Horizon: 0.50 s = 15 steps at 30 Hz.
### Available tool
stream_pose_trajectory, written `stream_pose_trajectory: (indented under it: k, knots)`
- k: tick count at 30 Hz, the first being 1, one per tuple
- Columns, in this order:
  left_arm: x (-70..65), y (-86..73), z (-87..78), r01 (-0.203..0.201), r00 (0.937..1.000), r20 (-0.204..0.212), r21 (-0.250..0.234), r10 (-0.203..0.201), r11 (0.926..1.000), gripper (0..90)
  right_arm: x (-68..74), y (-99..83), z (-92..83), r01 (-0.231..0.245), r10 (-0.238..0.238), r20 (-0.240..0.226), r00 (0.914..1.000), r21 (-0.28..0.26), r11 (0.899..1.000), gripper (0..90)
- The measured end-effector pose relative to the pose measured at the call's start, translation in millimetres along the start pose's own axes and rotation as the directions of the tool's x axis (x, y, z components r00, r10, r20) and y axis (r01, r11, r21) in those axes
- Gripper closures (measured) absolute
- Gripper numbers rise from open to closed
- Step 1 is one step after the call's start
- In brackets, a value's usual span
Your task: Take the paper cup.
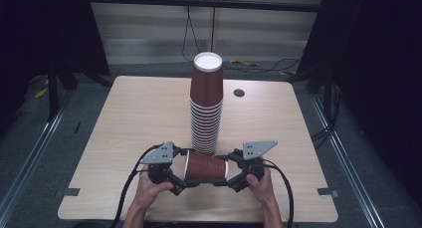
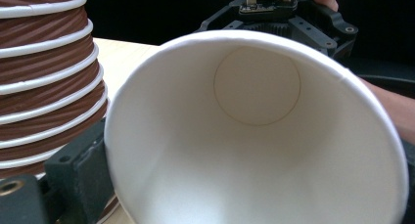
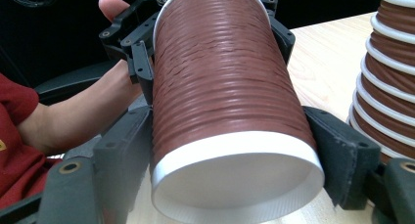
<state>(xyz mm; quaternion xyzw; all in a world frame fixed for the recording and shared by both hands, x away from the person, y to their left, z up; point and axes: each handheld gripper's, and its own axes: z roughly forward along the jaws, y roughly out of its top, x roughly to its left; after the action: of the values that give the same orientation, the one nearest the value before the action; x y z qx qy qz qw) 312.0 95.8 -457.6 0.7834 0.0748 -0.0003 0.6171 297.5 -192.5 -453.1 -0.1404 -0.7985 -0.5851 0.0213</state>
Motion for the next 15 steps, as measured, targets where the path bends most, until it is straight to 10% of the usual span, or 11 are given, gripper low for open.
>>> stream_pose_trajectory:
  k: [15]
  knots:
    - [3.1, 3.0, -9.5, 0.009, 0.9985, -0.055, 0.039, -0.007, 0.9992, 5.3, -0.5, -3.7, -2.7, -0.002, 0.006, 0.081, 0.9967, -0.041, 0.999, 14.2]
